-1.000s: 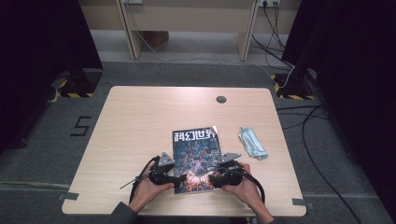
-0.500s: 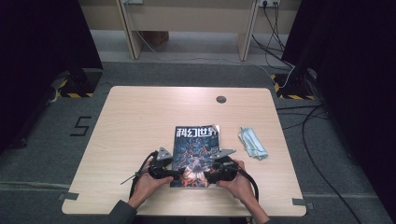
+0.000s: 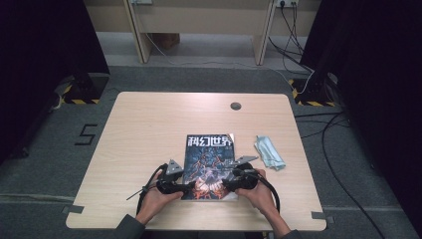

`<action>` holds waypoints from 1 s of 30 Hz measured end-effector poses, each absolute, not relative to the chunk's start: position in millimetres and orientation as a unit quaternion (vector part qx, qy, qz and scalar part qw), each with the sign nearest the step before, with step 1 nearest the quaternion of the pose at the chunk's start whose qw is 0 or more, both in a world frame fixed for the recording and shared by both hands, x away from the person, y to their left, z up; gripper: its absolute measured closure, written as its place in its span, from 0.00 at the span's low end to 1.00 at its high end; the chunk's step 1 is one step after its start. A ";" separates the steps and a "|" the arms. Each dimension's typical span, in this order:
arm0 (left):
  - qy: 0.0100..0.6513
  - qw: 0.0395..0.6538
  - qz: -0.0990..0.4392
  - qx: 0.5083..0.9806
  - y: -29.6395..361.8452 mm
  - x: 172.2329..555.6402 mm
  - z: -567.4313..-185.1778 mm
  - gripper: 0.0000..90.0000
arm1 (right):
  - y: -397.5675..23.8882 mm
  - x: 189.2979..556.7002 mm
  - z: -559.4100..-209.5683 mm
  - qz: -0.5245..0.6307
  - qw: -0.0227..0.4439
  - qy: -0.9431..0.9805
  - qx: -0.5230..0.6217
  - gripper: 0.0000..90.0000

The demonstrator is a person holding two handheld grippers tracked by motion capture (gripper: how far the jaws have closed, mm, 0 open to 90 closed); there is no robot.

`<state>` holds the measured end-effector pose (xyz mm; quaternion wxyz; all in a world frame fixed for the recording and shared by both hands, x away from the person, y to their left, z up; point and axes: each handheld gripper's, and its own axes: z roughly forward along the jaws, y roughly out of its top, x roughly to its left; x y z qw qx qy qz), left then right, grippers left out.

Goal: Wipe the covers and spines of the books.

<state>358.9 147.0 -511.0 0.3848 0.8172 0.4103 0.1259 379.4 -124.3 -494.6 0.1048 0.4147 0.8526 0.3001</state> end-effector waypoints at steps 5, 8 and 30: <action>0.411 0.383 0.130 0.817 148.6 361.3 -510.7 0.39 | -121.1 384.7 -495.0 0.301 0.104 0.853 0.413 0.39; 0.412 0.380 0.145 0.815 150.0 366.0 -510.5 0.39 | -117.9 389.2 -495.2 0.302 0.104 0.852 0.415 0.39; 0.440 0.396 0.145 0.793 162.5 372.2 -506.9 0.34 | -134.2 407.1 -486.8 0.341 0.100 0.821 0.446 0.33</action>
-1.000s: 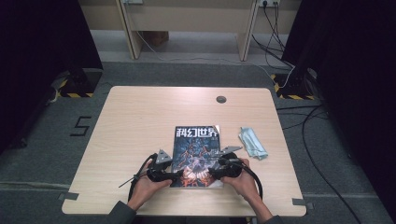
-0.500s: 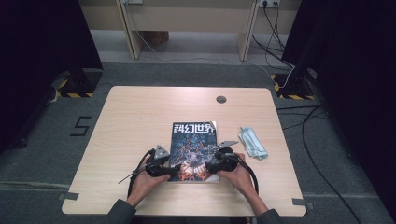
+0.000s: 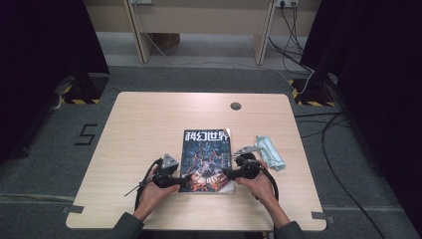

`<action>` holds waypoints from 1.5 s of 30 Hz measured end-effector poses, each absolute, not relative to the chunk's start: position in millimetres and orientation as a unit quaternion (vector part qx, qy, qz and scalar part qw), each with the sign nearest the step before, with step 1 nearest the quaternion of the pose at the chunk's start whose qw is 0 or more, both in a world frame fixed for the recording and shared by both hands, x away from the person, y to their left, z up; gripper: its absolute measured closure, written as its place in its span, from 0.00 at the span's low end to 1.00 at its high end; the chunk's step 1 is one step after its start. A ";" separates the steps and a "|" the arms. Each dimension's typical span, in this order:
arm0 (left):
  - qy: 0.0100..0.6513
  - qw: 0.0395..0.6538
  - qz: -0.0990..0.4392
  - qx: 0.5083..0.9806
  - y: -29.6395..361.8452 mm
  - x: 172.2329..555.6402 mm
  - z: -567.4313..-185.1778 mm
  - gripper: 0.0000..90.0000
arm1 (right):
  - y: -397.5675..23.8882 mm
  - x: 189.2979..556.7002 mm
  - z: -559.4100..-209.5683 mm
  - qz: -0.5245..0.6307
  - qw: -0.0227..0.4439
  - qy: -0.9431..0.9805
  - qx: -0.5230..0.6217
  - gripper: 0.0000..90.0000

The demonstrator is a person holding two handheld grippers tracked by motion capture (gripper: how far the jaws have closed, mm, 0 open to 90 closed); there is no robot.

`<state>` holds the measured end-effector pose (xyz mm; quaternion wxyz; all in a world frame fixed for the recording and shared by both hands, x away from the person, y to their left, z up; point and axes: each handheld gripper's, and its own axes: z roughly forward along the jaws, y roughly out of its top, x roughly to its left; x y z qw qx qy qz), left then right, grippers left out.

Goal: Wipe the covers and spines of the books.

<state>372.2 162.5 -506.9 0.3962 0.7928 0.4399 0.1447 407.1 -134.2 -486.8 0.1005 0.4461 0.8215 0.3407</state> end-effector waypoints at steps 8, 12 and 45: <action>0.444 0.400 0.130 0.791 172.4 362.5 -502.8 0.29 | -160.7 410.2 -470.6 0.351 0.146 0.808 0.450 0.29; 0.440 0.396 0.125 0.796 174.5 358.0 -501.2 0.27 | -184.2 414.7 -463.9 0.337 0.183 0.801 0.459 0.36; 0.421 0.339 0.150 0.828 206.2 321.7 -513.1 0.23 | -209.3 455.6 -494.9 0.254 0.225 0.830 0.444 0.76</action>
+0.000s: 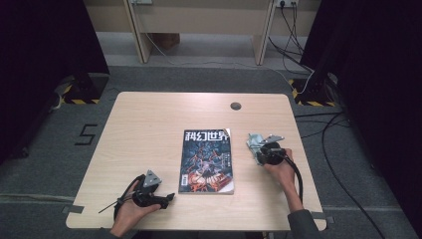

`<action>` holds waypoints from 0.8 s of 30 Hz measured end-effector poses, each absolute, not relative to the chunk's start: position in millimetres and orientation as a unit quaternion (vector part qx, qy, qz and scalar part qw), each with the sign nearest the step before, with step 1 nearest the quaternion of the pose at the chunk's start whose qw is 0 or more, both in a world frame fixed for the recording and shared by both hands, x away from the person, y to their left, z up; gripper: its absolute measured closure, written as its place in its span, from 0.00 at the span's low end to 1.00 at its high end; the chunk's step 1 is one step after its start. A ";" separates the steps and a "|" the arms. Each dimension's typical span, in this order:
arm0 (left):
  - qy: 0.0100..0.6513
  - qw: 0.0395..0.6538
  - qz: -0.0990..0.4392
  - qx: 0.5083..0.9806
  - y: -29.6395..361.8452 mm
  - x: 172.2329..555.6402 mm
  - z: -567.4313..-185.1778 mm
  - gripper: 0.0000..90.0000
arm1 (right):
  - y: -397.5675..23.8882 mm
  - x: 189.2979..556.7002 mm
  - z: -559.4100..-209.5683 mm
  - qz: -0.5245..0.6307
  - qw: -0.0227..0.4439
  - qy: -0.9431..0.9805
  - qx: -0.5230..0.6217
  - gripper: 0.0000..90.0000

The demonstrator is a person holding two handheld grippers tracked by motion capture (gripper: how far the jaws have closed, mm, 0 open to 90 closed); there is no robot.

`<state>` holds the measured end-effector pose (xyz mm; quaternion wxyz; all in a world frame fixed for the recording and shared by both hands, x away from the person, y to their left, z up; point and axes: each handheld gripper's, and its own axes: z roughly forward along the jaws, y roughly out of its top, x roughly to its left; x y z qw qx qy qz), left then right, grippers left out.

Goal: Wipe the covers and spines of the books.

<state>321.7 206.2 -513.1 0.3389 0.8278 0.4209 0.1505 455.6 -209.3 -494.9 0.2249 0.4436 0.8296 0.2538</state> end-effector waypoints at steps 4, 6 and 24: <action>0.419 0.339 0.153 0.828 206.3 321.8 -513.6 0.22 | -193.7 460.5 -495.6 0.259 0.221 0.835 0.433 0.73; 0.420 0.338 0.153 0.828 206.4 321.4 -513.8 0.22 | -188.6 462.6 -496.0 0.261 0.220 0.837 0.429 0.72; 0.411 0.349 0.155 0.828 210.8 319.3 -516.6 0.19 | -196.7 435.0 -482.9 0.307 0.196 0.810 0.460 0.37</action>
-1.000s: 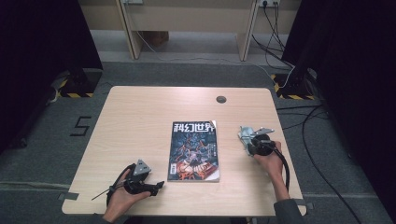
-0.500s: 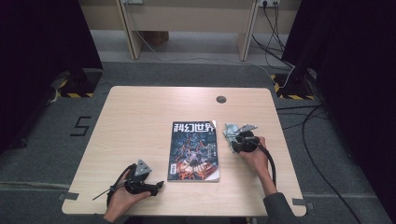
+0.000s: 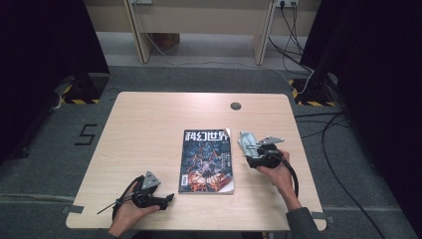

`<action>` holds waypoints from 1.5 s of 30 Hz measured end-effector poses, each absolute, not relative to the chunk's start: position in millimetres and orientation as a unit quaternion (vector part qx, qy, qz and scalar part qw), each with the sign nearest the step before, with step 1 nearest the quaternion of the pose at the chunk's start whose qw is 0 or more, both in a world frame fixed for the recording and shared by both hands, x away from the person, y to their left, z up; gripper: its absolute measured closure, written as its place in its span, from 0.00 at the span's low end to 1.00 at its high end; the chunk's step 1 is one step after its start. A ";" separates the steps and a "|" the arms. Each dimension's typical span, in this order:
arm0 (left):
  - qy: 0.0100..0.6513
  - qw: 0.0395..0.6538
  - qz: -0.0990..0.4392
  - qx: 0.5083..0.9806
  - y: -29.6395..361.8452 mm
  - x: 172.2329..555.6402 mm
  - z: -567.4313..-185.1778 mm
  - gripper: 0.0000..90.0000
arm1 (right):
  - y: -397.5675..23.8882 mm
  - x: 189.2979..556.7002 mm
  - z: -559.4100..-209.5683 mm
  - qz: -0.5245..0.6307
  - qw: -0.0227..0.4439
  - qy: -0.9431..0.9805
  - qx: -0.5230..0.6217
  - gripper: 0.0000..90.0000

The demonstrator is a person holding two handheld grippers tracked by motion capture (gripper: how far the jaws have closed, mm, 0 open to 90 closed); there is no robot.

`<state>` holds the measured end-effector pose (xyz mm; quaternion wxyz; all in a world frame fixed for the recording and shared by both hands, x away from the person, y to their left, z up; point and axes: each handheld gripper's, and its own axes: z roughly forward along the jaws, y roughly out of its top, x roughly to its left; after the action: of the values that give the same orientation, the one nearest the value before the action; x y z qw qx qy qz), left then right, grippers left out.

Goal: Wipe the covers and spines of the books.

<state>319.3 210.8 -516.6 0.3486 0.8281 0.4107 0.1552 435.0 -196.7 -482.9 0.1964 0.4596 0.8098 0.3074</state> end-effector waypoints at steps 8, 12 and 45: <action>0.414 0.347 0.157 0.827 211.1 318.9 -516.7 0.18 | -192.9 413.7 -476.7 0.322 0.193 0.809 0.452 0.33; 0.413 0.349 0.157 0.827 211.4 319.0 -517.0 0.18 | -192.9 402.4 -477.2 0.333 0.182 0.806 0.454 0.30; 0.411 0.350 0.158 0.827 212.7 317.8 -517.9 0.16 | -186.0 345.6 -488.5 0.311 0.169 0.842 0.407 0.21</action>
<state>317.8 212.7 -517.9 0.3505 0.8267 0.4106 0.1585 345.6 -186.0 -488.5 0.1693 0.4065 0.8422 0.3111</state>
